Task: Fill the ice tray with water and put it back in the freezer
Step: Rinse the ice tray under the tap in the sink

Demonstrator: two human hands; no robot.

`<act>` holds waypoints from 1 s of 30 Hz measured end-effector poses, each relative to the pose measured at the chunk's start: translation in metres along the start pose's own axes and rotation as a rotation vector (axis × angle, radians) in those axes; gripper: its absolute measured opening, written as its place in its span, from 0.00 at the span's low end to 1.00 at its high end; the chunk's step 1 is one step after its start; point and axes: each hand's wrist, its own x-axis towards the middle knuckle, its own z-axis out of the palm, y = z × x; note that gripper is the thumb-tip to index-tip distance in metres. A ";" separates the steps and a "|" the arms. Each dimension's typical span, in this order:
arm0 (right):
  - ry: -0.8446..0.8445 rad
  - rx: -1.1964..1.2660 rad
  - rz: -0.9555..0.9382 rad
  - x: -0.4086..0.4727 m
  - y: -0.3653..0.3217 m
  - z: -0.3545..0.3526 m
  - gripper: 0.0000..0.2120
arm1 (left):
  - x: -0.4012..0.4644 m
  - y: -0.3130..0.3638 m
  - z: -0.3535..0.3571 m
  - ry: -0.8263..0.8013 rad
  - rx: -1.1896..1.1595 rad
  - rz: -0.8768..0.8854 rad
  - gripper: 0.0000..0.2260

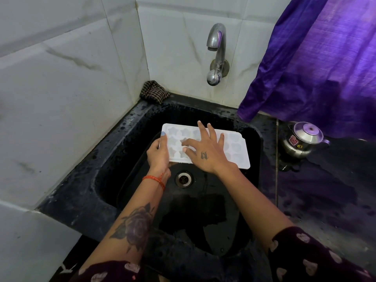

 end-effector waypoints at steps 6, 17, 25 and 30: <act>0.072 0.061 -0.015 -0.003 0.000 0.001 0.14 | -0.002 -0.001 0.000 -0.029 -0.010 0.001 0.11; -0.029 -0.025 -0.079 0.007 -0.019 0.001 0.18 | -0.003 0.000 0.006 -0.061 -0.013 0.028 0.11; -0.020 -0.072 -0.081 0.006 -0.019 0.002 0.17 | -0.006 -0.001 0.005 -0.071 0.005 0.027 0.11; -0.024 -0.041 -0.088 0.007 -0.016 0.004 0.16 | -0.008 -0.002 0.004 -0.062 0.001 0.012 0.12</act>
